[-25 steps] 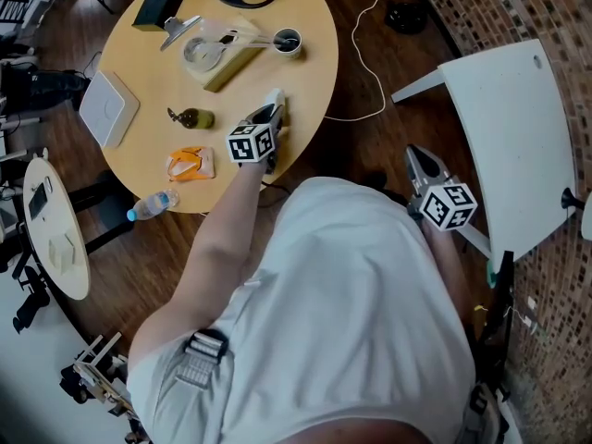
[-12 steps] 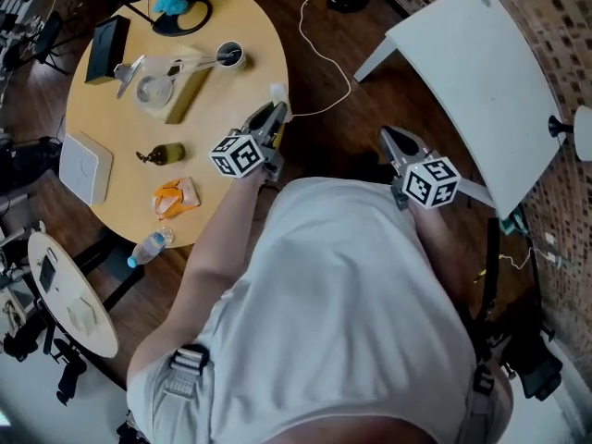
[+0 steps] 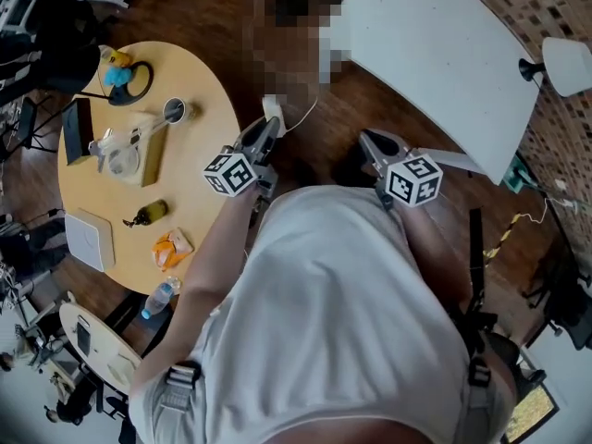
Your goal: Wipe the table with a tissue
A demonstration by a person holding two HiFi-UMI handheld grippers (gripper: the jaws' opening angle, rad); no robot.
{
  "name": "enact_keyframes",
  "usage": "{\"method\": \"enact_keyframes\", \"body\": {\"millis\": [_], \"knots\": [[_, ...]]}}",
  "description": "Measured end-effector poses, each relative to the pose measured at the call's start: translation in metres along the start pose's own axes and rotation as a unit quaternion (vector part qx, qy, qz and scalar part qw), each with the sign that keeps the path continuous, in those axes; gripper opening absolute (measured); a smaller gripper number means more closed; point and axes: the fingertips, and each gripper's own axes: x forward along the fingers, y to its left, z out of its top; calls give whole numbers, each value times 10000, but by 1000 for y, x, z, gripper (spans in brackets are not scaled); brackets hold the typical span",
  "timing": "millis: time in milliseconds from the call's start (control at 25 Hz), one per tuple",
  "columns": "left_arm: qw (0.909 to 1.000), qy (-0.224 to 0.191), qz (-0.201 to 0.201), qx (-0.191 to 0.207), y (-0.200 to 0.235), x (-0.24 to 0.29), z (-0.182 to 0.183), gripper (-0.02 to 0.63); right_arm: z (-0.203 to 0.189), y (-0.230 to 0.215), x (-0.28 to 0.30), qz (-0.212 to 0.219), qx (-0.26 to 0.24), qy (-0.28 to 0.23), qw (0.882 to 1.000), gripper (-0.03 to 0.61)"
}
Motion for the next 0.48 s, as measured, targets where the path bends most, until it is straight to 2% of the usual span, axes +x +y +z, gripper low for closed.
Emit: {"method": "enact_keyframes", "body": {"millis": [240,480], "knots": [[9988,384,-140,264,-36,72,-8,78,14,-56,-29,-193,203,-204,9994,6],[9966,665,-10,494,-58,142,-13,78,44,-113,-52,-187,284,-418,9985,6]]}}
